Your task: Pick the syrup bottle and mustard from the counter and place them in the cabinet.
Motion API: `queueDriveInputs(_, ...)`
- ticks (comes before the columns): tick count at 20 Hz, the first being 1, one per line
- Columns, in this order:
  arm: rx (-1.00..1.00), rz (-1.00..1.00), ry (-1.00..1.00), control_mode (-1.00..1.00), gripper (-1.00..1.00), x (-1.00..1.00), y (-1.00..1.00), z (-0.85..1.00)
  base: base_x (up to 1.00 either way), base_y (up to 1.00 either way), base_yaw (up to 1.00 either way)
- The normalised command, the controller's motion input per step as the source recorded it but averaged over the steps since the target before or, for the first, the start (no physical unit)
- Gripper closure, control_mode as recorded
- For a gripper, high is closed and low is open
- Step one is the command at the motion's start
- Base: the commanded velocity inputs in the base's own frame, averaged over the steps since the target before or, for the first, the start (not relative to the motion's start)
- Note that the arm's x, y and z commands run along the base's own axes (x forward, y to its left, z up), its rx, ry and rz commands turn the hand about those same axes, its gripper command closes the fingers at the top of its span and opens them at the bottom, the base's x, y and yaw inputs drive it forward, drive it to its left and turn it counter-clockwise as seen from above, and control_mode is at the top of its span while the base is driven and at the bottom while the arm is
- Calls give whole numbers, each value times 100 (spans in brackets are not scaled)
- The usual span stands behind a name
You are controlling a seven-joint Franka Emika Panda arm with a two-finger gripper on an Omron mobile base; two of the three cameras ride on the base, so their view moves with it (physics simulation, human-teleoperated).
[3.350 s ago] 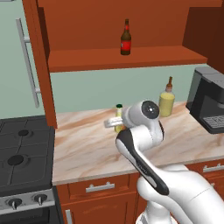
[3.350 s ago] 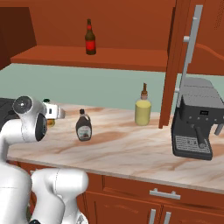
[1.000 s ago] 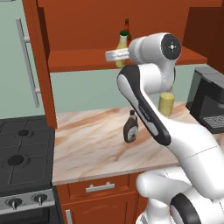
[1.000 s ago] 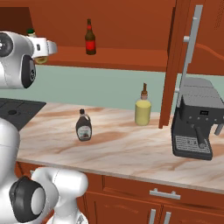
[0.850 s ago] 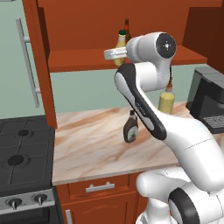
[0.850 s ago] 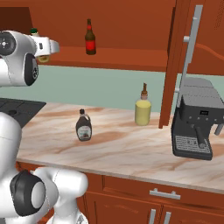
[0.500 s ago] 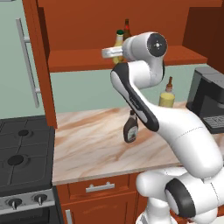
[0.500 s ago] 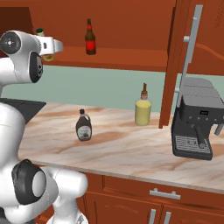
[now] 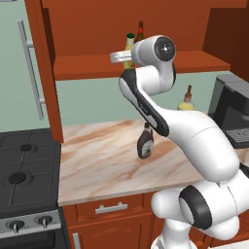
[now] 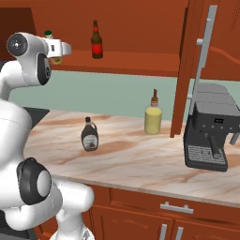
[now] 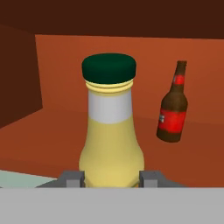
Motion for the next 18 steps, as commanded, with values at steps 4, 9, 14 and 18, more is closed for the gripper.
queueDriveInputs(4,0,0,0,-100,100,3,0,0,0,0,0)
queueDriveInputs(9,-2,0,2,-100,100,8,0,-15,0,0,0)
queueDriveInputs(14,0,0,0,-100,100,19,0,-3,0,0,0)
queueDriveInputs(18,0,0,0,-100,100,30,0,0,0,0,0)
